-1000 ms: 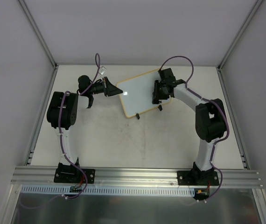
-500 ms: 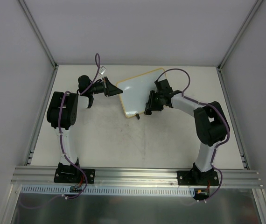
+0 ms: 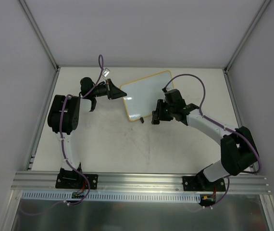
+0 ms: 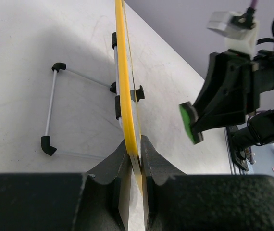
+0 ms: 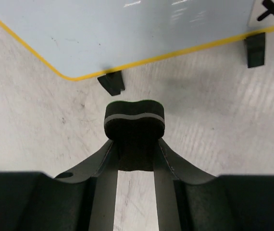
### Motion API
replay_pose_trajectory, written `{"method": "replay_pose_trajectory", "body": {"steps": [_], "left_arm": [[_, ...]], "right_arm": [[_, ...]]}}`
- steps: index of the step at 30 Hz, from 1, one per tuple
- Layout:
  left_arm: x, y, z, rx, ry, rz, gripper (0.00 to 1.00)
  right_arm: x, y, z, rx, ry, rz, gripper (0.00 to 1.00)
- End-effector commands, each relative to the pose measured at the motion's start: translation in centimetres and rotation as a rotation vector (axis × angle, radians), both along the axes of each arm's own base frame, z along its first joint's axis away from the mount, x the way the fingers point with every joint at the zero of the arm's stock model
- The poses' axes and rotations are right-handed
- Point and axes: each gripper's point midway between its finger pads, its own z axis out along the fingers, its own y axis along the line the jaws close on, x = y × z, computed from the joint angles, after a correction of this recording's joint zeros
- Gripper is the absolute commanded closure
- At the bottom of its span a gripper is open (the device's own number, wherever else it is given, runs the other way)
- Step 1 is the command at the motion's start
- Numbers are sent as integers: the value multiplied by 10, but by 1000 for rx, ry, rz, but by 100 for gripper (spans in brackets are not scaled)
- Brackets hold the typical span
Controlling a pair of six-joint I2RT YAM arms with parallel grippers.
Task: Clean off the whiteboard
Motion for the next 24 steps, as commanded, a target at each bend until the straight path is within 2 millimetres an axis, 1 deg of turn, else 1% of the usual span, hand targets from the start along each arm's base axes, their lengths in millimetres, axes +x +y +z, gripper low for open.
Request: {"method": "replay_pose_trajectory", "body": {"steps": [1,3,4,6,7,10,11,12,17,19,21,23,24], "left_arm": [[-11,-4,29,13,-213,-60,100],[-11,-3,29,13,-213,-57,100],[-11,-4,29,13,-211,-57,100],[-10,-3,28,15,-211,-54,100],[-10,-3,28,15,-211,-54,100],[-9,-2,27,15,-203,-53,100],[-9,-2,27,14,-199,-53,100],[-9,-2,26,14,-197,-55,99],[-8,-1,25,13,-191,-52,98],[-7,-1,24,13,-190,-50,98],[-6,0,24,11,-184,-46,96],[-6,1,23,11,-178,-45,95],[-5,2,22,11,-179,-40,93]], "right_arm": [[-19,-25,12,-78,-28,2,100],[-30,-39,5,-129,-11,-2,100],[-35,-54,4,-187,-12,-42,100],[-44,-71,-2,-236,5,-71,100],[-49,-81,-1,-265,8,-77,100],[-63,-101,-4,-344,39,-91,99],[-65,-106,-4,-349,45,-99,98],[-71,-110,-9,-359,64,-96,98],[-82,-119,-18,-370,101,-83,95],[-85,-117,-22,-368,119,-65,92],[-86,-116,-24,-365,128,-52,88],[-88,-114,-28,-365,144,-42,86],[-88,-114,-29,-367,147,-41,86]]}}
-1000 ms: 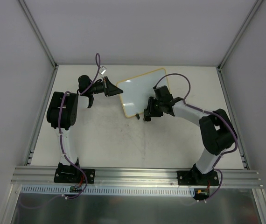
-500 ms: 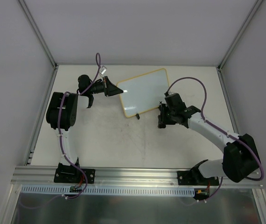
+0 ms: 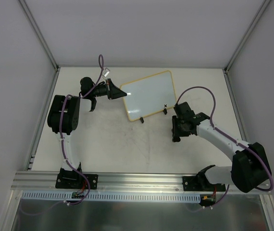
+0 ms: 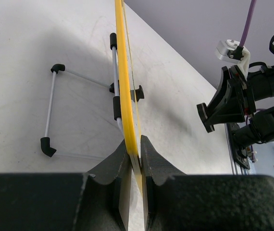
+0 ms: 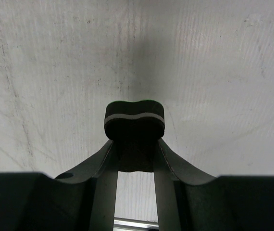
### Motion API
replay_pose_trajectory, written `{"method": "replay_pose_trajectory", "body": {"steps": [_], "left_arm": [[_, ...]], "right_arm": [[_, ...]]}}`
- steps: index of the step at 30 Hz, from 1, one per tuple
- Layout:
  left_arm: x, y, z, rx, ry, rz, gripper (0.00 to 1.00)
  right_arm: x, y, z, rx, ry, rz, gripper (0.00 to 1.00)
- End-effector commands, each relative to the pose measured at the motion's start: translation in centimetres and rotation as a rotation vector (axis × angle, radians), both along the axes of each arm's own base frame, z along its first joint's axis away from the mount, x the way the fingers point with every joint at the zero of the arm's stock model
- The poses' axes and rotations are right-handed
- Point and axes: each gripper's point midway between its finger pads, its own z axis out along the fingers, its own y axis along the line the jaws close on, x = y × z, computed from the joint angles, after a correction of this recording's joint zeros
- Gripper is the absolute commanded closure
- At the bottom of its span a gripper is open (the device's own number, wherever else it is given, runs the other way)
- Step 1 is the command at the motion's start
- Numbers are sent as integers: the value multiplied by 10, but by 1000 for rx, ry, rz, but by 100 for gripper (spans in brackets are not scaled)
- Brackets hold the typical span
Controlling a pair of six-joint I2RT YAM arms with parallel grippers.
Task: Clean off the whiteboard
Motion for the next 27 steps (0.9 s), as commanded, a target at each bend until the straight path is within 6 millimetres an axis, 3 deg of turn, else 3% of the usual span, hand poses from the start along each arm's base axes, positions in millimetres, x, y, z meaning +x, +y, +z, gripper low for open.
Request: {"method": "replay_pose_trajectory", "body": {"steps": [1,5,7,8,10,15,20,27], "left_arm": [[-4,3,18,7,-156,-33,92],[-2,4,18,0,-152,-28,89],[-1,6,19,-3,-160,-25,84],[-2,5,19,-7,-157,-29,80],[-3,7,19,-12,-162,-30,75],[-3,10,22,-26,-165,-28,62],[-3,11,23,-29,-163,-24,57],[0,19,25,-38,-165,0,49]], "right_arm": [[-4,-3,-5,-20,27,20,86],[-3,-3,-10,-34,41,24,84],[-3,-3,-12,-37,46,24,73],[-3,-3,-15,-39,54,23,59],[-3,-1,-17,-33,59,28,55],[-2,0,-21,-35,65,32,33],[0,-1,-18,-38,48,27,25],[5,0,-8,-30,11,31,24]]}}
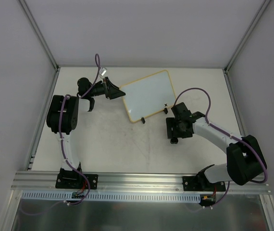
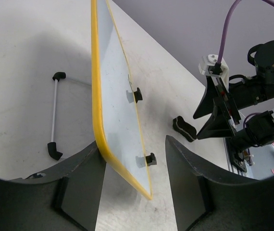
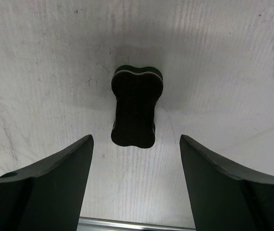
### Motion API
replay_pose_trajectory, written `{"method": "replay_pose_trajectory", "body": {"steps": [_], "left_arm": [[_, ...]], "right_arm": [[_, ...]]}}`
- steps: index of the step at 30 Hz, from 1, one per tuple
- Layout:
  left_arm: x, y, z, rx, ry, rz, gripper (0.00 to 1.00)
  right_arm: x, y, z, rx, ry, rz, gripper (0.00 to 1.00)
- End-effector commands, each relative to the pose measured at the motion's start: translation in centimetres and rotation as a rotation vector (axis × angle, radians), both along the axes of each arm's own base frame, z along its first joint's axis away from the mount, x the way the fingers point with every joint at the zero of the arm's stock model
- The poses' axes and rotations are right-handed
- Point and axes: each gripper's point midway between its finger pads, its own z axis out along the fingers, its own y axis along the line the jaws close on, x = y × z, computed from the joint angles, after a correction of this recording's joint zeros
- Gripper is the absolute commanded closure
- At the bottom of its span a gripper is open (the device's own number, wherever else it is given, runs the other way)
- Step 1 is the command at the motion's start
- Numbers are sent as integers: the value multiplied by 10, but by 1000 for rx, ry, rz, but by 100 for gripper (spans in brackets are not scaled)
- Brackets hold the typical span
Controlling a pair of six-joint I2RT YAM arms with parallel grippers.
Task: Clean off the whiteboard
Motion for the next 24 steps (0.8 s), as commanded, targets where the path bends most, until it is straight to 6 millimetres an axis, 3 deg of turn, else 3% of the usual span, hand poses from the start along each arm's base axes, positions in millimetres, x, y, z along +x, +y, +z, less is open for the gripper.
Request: {"method": "replay_pose_trajectory", "body": {"steps": [1,12,14,15,16,18,19,20,21,22,24], "left_arm": [[-1,10,14,-7,-158,-10,48],[9,26,7,-15,-113,74,43],[9,29,13,-19,-125,100,40],[7,34,11,-19,-115,120,32],[8,38,23,-24,-143,155,25],[1,41,25,-16,-155,184,18],[-1,50,39,-13,-192,211,9],[1,55,41,-5,-199,243,3],[-3,57,42,0,-190,261,1],[-8,59,57,1,-224,282,1],[-11,67,54,22,-204,334,1]], "right_arm": [[7,1,12,12,-55,6,23],[15,3,33,42,-134,21,23],[19,4,43,58,-182,28,21],[18,3,45,63,-196,30,16],[20,4,48,72,-222,32,13],[23,0,62,88,-292,20,6],[22,-1,64,94,-314,18,5],[23,-4,75,106,-363,12,2],[23,-6,79,110,-385,7,1],[22,-8,82,114,-403,4,1],[21,-11,93,131,-450,0,1]]}}
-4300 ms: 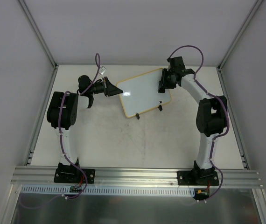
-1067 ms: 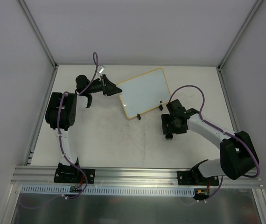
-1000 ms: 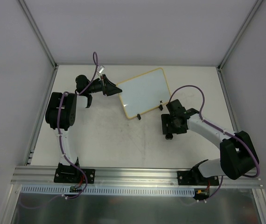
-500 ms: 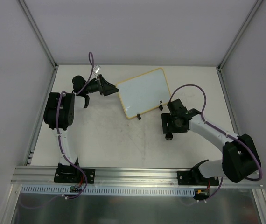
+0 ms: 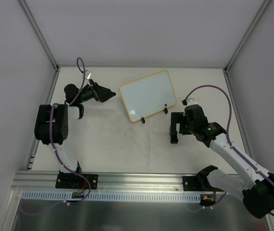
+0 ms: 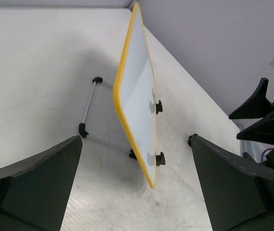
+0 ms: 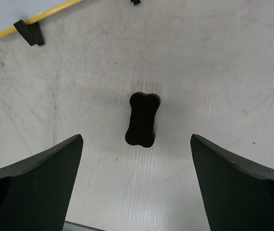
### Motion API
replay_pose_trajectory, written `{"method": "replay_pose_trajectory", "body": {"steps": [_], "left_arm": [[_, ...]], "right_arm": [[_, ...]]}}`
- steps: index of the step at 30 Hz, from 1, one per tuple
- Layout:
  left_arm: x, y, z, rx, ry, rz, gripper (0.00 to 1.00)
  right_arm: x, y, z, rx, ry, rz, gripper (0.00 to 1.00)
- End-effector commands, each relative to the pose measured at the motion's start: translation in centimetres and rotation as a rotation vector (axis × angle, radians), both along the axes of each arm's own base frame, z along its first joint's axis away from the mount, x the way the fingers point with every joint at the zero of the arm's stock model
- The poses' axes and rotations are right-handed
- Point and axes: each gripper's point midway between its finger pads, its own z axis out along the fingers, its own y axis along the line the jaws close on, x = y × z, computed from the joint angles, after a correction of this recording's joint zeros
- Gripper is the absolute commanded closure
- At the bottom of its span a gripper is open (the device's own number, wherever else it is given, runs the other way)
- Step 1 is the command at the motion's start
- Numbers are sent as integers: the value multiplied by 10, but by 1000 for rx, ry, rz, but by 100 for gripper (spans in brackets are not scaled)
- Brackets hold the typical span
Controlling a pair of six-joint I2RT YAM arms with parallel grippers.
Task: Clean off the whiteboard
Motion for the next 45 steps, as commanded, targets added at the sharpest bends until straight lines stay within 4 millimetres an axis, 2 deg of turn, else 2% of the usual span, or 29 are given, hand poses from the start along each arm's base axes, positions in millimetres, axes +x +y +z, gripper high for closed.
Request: {"method": "replay_pose_trajectory", "body": {"steps": [1,3,4,5,6,7,8,9,10,11,12,14,15,16,18,22,23,24,29,30,32,45], "left_arm": [[-7,13,63,55,-255,112,1],[-13,21,57,45,-212,202,1],[-22,22,71,25,-241,230,1],[-28,24,76,-8,-228,259,1],[-39,26,68,-23,-210,288,1],[-40,32,69,-39,-195,344,1],[-48,33,79,-60,-197,370,1],[-56,35,68,-64,-148,399,1],[-52,45,52,-64,-49,493,1],[-59,52,60,-81,-32,553,1],[-65,62,43,-66,34,626,1],[-86,55,40,15,-1,695,1],[-96,54,32,45,3,717,1],[-109,52,45,38,-36,732,1],[-121,62,22,95,19,778,1],[-142,75,0,157,53,817,1],[-147,76,3,161,29,817,1],[-151,79,-11,188,55,827,1],[-155,83,-19,212,39,836,1],[-155,83,-18,216,35,831,1],[-154,82,-21,242,41,822,1],[-150,83,-25,255,62,830,1]], "right_arm": [[7,-8,20,14,-110,-20,1],[4,-6,25,41,-139,0,1],[6,-4,28,60,-166,6,1],[4,-1,25,75,-168,19,1],[3,0,25,87,-181,24,1],[5,1,33,112,-223,26,1],[4,1,29,118,-229,30,1],[4,1,30,122,-242,29,1],[4,-1,31,123,-260,22,1],[6,-4,37,130,-298,8,1],[6,-5,37,132,-308,2,1],[5,-6,38,148,-336,-6,1],[5,-7,38,155,-344,-13,1],[5,-7,33,159,-346,-12,1],[5,-7,31,166,-356,-19,1],[7,-11,18,160,-372,-39,1],[6,-12,11,154,-366,-37,1],[6,-12,10,152,-371,-35,1],[10,-12,4,165,-418,-40,1],[8,-13,-3,162,-410,-38,1],[10,-12,3,176,-440,-37,1],[11,-14,0,167,-442,-52,1]]}}
